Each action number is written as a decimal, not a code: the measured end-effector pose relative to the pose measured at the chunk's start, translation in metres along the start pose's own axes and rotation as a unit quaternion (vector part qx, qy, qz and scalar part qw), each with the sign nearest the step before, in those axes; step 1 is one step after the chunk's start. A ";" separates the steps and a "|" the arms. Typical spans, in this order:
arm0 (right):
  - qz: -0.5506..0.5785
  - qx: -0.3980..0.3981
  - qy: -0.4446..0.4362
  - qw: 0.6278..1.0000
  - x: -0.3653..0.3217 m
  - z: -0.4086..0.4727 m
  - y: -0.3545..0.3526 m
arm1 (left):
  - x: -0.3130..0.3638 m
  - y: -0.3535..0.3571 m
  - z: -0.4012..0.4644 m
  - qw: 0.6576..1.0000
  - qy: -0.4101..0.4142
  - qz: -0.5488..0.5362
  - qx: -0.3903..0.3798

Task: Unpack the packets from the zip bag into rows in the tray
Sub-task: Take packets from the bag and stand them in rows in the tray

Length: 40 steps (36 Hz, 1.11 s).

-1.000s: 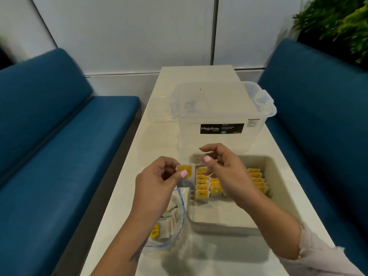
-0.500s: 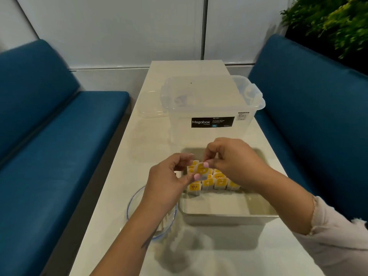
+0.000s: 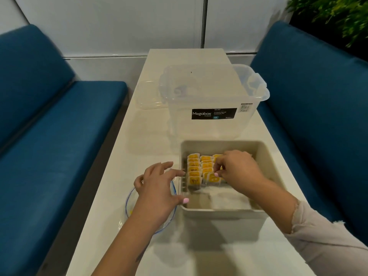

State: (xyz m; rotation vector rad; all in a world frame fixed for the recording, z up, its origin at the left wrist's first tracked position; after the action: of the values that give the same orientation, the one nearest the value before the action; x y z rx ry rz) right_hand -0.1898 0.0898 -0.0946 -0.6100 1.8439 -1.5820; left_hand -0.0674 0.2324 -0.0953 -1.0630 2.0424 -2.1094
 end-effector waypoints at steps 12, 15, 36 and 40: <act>-0.022 0.017 0.011 1.000 -0.003 0.004 0.021 | -0.004 0.002 0.000 1.000 -0.018 -0.014 -0.012; -0.017 0.016 0.015 1.000 -0.003 0.004 0.022 | -0.004 0.003 0.000 1.000 -0.020 -0.013 -0.014; 0.057 0.028 0.059 0.996 0.007 -0.002 0.004 | -0.036 -0.033 -0.007 0.991 -0.013 -0.085 0.105; 0.130 0.044 0.046 0.989 -0.005 -0.007 -0.009 | -0.059 -0.041 -0.020 0.990 -0.053 -0.078 0.105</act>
State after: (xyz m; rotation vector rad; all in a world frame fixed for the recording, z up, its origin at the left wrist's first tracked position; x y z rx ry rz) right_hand -0.1922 0.0964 -0.0844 -0.2479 1.8244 -1.5266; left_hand -0.0136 0.2835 -0.0834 -1.3060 1.6970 -2.2229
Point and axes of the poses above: each hand's wrist, its own z-axis towards the middle knuckle, its own y-axis out of the palm, x = y × z, the point moved 7 cm from there along z, towards the middle knuckle, and after that the axes turned 1 degree about z, right-handed, at the moved point
